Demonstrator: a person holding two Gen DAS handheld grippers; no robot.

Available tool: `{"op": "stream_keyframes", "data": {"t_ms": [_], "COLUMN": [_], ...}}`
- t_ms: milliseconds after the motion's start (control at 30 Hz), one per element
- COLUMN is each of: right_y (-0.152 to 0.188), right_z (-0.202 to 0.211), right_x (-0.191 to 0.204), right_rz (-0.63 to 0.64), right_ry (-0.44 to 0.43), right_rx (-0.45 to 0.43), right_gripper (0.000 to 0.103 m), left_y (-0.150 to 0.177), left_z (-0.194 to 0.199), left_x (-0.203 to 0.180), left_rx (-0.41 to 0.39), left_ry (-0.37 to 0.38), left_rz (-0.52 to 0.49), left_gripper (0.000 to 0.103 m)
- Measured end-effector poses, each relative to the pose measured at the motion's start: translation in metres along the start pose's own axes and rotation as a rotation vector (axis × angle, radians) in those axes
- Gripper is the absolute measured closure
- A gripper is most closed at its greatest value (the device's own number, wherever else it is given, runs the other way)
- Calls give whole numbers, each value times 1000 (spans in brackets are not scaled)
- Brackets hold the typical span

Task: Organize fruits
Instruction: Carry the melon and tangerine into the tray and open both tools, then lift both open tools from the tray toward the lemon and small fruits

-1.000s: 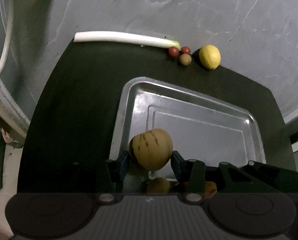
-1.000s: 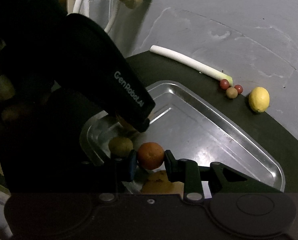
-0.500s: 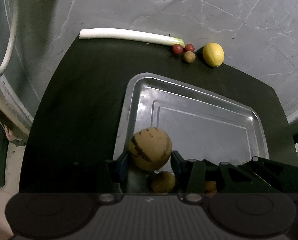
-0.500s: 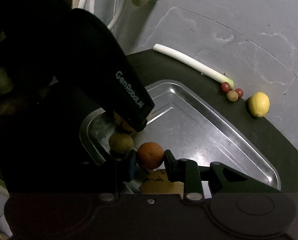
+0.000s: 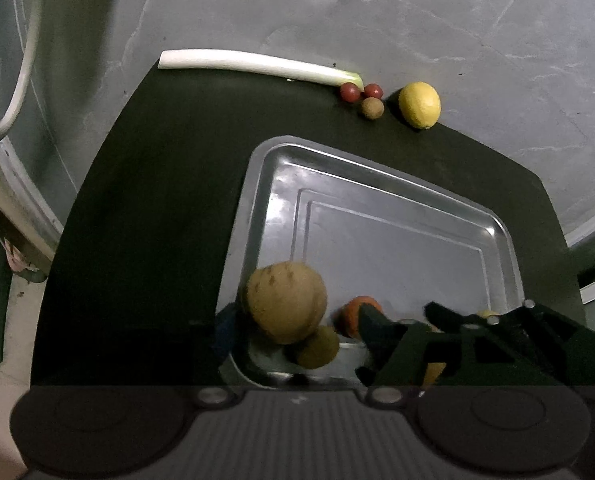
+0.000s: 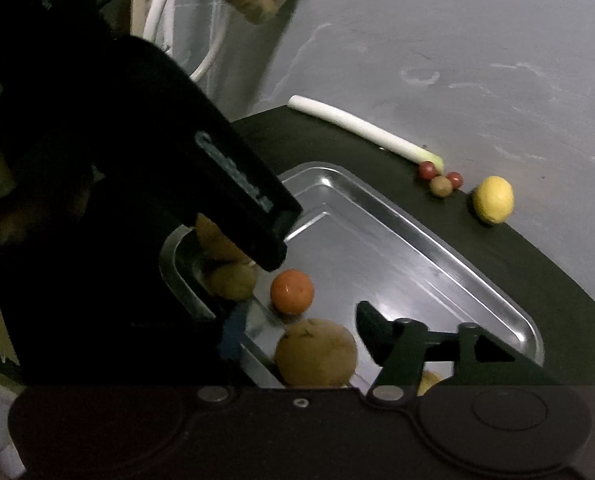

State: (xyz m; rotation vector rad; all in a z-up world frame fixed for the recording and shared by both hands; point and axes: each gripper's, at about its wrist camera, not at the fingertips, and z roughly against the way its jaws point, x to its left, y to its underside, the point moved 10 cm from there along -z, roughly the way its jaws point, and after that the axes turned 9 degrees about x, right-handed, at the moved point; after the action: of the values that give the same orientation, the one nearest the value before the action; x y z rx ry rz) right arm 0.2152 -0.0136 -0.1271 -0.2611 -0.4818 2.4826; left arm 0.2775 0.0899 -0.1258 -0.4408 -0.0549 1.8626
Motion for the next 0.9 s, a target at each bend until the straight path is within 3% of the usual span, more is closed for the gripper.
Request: {"op": "stream_keyframes", "data": {"t_ms": [133, 267, 433, 700, 900], "right_y": [11, 25, 41, 69, 95], "right_z": [17, 32, 50, 74, 70], "right_x": [-9, -18, -30, -39, -37], "right_rz": [-51, -113, -194, -361, -501], "right_ry": [23, 47, 78, 126, 78], "right_rx": [-10, -6, 2, 49, 133], "right_gripper": [21, 15, 6, 2, 1], "left_y": [5, 13, 25, 56, 81], "left_z": [9, 18, 29, 43, 47], "left_x": [-4, -10, -17, -22, -16], "left_rx": [-12, -12, -18, -8, 25], "left_ry": [15, 23, 9, -17, -53], "left_rz": [-5, -42, -115, -216, -221], "left_gripper": [17, 4, 1, 1, 1]}}
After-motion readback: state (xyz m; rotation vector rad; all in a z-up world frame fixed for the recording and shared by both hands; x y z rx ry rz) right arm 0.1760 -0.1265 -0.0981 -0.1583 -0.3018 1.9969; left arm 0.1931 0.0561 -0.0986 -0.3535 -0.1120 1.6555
